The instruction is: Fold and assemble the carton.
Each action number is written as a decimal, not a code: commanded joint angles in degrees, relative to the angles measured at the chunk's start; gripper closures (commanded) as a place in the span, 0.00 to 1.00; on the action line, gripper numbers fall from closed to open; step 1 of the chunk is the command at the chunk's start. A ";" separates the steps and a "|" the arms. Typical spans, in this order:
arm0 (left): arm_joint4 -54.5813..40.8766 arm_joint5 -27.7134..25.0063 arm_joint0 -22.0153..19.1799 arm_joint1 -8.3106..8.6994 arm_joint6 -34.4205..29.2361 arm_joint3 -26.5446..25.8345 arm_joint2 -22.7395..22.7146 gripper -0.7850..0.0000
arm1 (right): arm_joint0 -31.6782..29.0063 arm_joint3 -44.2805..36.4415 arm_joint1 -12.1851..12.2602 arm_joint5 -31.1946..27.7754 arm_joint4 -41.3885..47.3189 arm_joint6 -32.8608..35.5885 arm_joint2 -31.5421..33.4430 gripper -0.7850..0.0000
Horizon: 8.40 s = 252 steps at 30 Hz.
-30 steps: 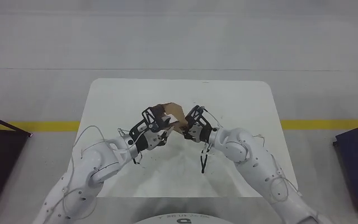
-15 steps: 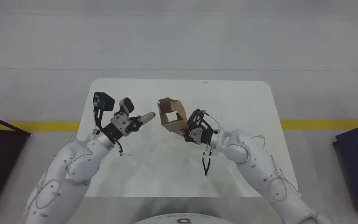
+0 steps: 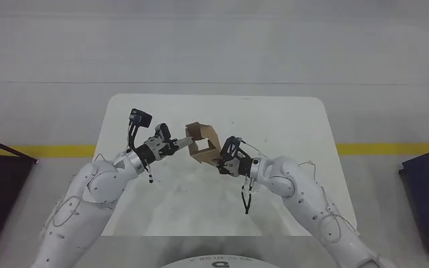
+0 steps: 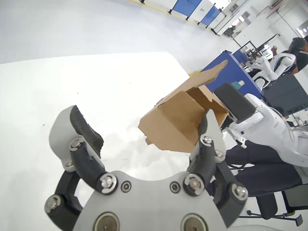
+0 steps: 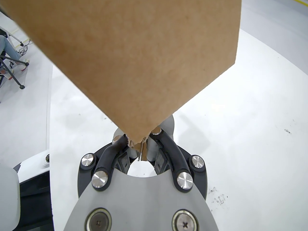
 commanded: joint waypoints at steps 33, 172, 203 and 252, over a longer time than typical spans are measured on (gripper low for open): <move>2.15 -1.42 -1.38 0.04 -0.23 3.15 0.14 0.00 | 0.86 0.62 -0.47 0.19 0.57 1.58 -0.75 1.00; -14.27 -6.83 -19.77 2.70 -40.83 6.48 2.14 0.00 | 1.30 -0.40 0.11 -8.35 -10.59 0.44 -1.88 1.00; -15.44 -10.11 -25.22 2.72 -42.01 12.26 11.64 0.79 | 1.48 -1.65 0.28 -7.54 -11.24 1.59 -2.40 1.00; -23.11 -7.60 -22.33 5.21 -34.44 5.57 8.48 0.00 | 4.55 8.10 -0.43 -13.42 -0.83 -7.74 -1.74 1.00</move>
